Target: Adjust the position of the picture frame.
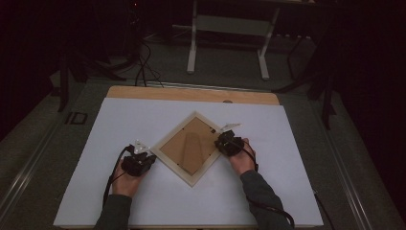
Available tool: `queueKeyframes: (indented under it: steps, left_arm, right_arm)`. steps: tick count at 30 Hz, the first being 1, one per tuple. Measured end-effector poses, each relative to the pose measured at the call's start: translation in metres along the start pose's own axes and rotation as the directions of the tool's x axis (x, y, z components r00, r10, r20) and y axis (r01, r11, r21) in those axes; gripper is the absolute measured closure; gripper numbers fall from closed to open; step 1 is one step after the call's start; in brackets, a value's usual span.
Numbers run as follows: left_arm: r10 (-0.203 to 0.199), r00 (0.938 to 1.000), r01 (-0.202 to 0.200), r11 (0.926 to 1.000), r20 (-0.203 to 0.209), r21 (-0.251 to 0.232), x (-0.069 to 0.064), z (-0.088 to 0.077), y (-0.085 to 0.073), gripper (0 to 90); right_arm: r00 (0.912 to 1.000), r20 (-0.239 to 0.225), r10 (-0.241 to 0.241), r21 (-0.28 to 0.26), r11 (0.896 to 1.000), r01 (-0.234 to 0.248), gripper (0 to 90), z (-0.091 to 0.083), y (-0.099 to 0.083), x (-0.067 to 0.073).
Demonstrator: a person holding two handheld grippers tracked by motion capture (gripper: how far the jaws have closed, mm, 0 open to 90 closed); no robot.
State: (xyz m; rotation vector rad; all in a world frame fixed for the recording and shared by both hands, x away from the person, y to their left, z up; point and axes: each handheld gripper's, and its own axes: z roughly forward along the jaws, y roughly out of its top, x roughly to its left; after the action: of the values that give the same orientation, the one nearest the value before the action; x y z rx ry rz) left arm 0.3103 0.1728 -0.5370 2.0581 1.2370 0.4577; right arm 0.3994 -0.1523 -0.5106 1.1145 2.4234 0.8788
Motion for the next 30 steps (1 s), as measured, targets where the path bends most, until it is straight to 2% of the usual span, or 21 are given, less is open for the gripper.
queueKeyframes:
  steps: [2, 5, 7, 11, 17, 21, 23, 26, 30]
  left_arm:
    - [-0.001, 1.0000, 0.001, 1.0000, -0.004, 0.000, 0.000, 0.000, 0.000, 90.0]
    - [0.016, 0.9994, -0.016, 0.9999, -0.030, -0.002, -0.003, 0.001, 0.001, 90.0]
    - [0.020, 0.9991, -0.020, 0.9998, -0.037, -0.002, -0.004, 0.002, 0.001, 90.0]
    - [0.009, 0.9996, -0.009, 0.9999, -0.028, -0.003, -0.003, 0.002, 0.002, 90.0]
    - [0.011, 0.9993, -0.011, 0.9999, -0.035, -0.002, -0.005, 0.002, 0.002, 90.0]
    - [0.014, 0.9993, -0.014, 0.9999, -0.035, -0.002, -0.005, 0.003, 0.002, 90.0]
    - [0.019, 0.9993, -0.019, 0.9998, -0.032, -0.002, -0.006, 0.003, 0.002, 90.0]
    - [0.020, 0.9995, -0.020, 0.9998, -0.024, -0.003, -0.008, 0.003, 0.002, 90.0]
    - [0.020, 0.9997, -0.020, 0.9998, -0.017, -0.003, -0.009, 0.004, 0.003, 90.0]
  right_arm:
    - [0.9979, 0.032, 0.057, -0.018, 0.998, -0.056, 90.0, 0.002, 0.000, -0.015]
    - [0.9884, 0.111, 0.103, -0.051, 0.994, -0.098, 90.0, 0.003, 0.002, -0.032]
    - [0.9806, 0.137, 0.140, -0.077, 0.988, -0.131, 90.0, 0.003, 0.003, -0.042]
    - [0.9749, 0.156, 0.159, -0.079, 0.986, -0.148, 90.0, 0.006, 0.006, -0.052]
    - [0.9736, 0.157, 0.166, -0.033, 0.986, -0.163, 90.0, 0.014, 0.001, -0.061]
    - [0.9670, 0.154, 0.203, -0.026, 0.979, -0.201, 90.0, 0.017, -0.003, -0.065]
    - [0.9684, 0.153, 0.197, -0.018, 0.980, -0.196, 90.0, 0.017, -0.004, -0.064]
    - [0.9751, 0.139, 0.173, -0.006, 0.985, -0.174, 90.0, 0.016, -0.006, -0.063]
    - [0.9772, 0.123, 0.173, -0.005, 0.985, -0.174, 90.0, 0.014, -0.008, -0.062]
